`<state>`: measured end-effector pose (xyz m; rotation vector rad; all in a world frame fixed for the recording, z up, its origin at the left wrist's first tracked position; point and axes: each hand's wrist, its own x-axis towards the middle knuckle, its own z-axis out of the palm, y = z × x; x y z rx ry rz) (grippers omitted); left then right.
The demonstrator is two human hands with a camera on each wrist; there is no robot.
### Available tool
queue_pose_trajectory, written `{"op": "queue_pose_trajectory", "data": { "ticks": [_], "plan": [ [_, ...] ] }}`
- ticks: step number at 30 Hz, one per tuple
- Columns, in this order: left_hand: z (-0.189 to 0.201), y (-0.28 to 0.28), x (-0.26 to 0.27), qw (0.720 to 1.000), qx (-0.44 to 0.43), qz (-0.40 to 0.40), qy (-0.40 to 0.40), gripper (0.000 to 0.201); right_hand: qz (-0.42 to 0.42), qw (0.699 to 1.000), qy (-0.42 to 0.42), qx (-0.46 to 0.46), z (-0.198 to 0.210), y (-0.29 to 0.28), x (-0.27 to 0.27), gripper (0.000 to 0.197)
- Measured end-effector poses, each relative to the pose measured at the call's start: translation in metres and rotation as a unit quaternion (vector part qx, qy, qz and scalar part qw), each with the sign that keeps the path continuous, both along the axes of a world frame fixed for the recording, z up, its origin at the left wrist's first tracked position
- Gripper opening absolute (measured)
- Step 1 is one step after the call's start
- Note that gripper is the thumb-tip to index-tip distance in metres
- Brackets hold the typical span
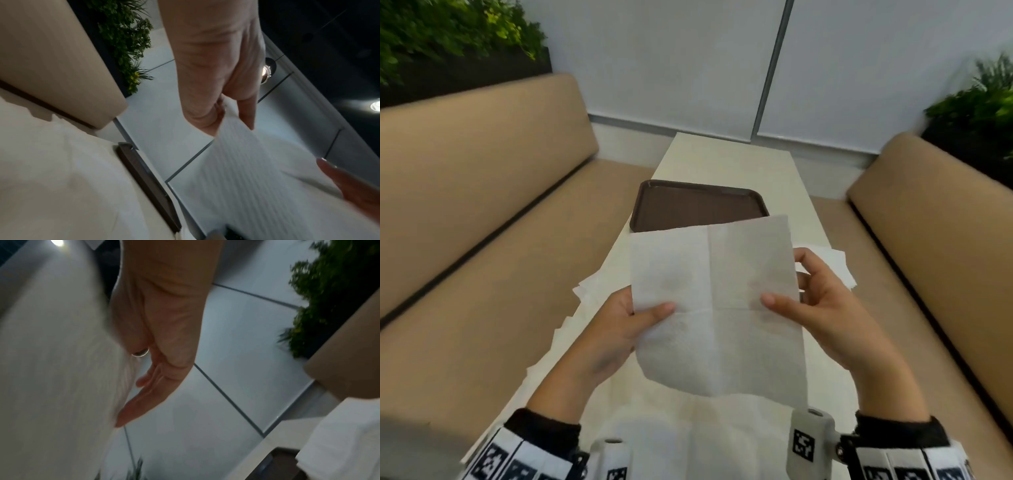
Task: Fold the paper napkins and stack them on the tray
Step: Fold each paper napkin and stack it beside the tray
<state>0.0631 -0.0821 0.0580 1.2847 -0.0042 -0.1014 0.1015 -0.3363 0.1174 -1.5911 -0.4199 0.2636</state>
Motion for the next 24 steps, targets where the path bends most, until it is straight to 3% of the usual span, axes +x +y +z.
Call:
{"op": "queue_pose_trajectory", "data": {
  "ticks": [3, 10, 11, 13, 15, 20, 24],
  "plan": [
    [0.006, -0.004, 0.003, 1.000, 0.010, -0.020, -0.013, 0.063, 0.003, 1.000, -0.004, -0.022, -0.003, -0.014, -0.005, 0.049],
    [0.017, 0.000, 0.002, 0.995, 0.048, -0.069, -0.056, 0.062, -0.014, 0.997, -0.012, -0.070, -0.019, -0.040, -0.007, 0.035],
    [0.019, 0.000, 0.002, 0.994, 0.054, -0.063, -0.066, 0.060, -0.020, 0.997, -0.021, -0.069, -0.019, -0.040, -0.007, 0.026],
    [0.022, 0.000, 0.003, 0.991, 0.084, -0.042, -0.091, 0.046, -0.037, 0.997, -0.042, -0.054, -0.018, -0.039, -0.008, 0.023],
    [0.028, -0.002, 0.003, 0.987, 0.118, -0.030, -0.108, 0.012, -0.047, 0.996, -0.054, -0.053, -0.017, -0.039, -0.008, 0.036],
    [0.029, -0.001, 0.006, 0.987, 0.133, -0.076, -0.058, 0.034, -0.066, 0.997, -0.035, -0.007, -0.021, -0.044, -0.003, 0.035],
    [0.029, -0.001, 0.007, 0.987, 0.145, -0.060, -0.044, 0.031, -0.071, 0.997, -0.041, 0.011, -0.024, -0.050, -0.001, 0.027]
  ]
}}
